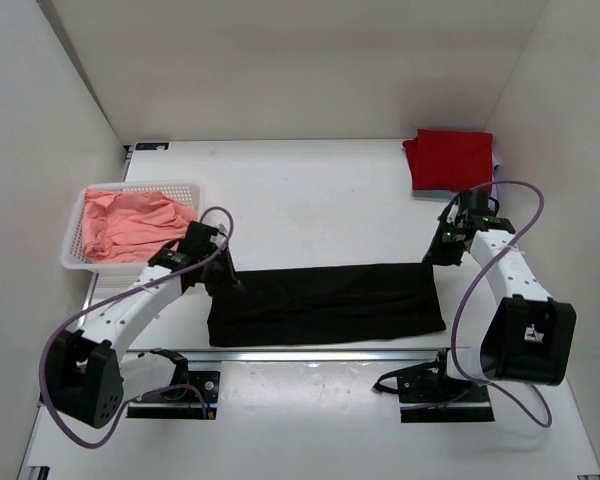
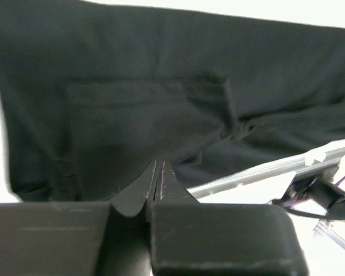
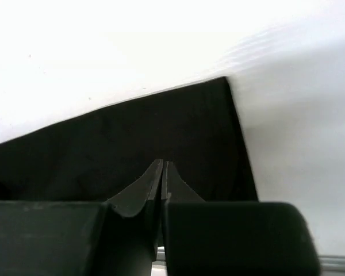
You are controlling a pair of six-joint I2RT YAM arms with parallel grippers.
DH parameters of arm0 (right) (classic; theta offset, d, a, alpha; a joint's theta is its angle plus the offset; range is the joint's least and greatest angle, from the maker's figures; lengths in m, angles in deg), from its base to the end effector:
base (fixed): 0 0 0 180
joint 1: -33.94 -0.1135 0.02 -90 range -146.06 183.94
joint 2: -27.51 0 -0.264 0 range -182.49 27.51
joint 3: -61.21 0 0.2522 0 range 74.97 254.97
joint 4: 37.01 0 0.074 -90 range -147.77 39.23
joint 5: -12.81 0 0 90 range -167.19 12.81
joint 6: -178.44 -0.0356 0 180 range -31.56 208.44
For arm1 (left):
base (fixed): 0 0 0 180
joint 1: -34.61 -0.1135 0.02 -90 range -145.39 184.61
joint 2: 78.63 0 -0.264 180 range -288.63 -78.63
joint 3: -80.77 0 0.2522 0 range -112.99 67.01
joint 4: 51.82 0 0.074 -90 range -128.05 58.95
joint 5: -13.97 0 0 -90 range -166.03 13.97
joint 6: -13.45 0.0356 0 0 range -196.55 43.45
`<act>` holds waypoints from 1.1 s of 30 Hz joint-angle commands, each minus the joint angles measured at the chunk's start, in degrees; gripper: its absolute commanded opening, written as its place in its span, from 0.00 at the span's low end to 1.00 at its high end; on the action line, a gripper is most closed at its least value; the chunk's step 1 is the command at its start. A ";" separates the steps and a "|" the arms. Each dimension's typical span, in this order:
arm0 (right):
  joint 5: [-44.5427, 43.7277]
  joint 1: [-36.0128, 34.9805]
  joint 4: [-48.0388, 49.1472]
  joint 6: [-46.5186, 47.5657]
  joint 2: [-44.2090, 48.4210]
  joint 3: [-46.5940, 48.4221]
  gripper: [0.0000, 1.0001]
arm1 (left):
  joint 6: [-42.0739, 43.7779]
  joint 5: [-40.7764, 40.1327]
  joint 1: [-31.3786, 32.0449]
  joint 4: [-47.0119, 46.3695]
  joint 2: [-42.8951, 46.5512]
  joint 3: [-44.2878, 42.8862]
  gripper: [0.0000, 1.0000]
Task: Fold and stack the t-shirts
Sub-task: Fold the other side of the tshirt into a rectangle, then rotate the tshirt 90 degrees
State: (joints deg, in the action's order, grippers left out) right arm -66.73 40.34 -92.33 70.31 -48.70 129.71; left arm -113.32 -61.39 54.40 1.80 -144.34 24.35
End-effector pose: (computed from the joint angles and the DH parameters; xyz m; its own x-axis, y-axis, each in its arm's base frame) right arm 0.2556 -0.0222 0.2389 -0.8331 0.4014 -0.3807 0.3020 0.9065 0.2949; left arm 0.1942 -0.0795 0.2169 -0.9320 -0.2802 -0.2301 -0.1523 0.8785 -0.4528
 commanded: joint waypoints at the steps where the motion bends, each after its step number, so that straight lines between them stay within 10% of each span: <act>1: 3.96 -2.26 4.12 0.73 -4.03 -1.56 0.00 | -6.55 -0.21 4.90 -6.27 -2.57 3.88 0.03; 16: -6.23 -8.40 2.37 -6.91 -18.10 -3.06 0.00 | 1.18 -12.79 5.87 -4.97 -45.07 -24.03 0.04; 22: -6.77 -18.41 2.80 -15.25 -15.47 -6.48 0.00 | 4.33 -14.36 4.56 7.12 -68.62 -61.44 0.03; 28: -4.23 -29.31 4.46 -27.30 -15.20 -7.71 0.00 | 4.35 -15.07 1.49 26.93 -98.34 -119.53 0.00; 33: -1.41 -38.71 9.91 -33.80 -18.36 -6.05 0.00 | 6.01 -14.54 1.65 12.84 -89.89 -100.99 0.00</act>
State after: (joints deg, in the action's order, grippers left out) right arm -68.96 6.54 -85.71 42.96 -63.89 124.46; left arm -109.96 -70.70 56.63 14.35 -237.21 -85.48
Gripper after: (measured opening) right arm 0.001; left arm 0.053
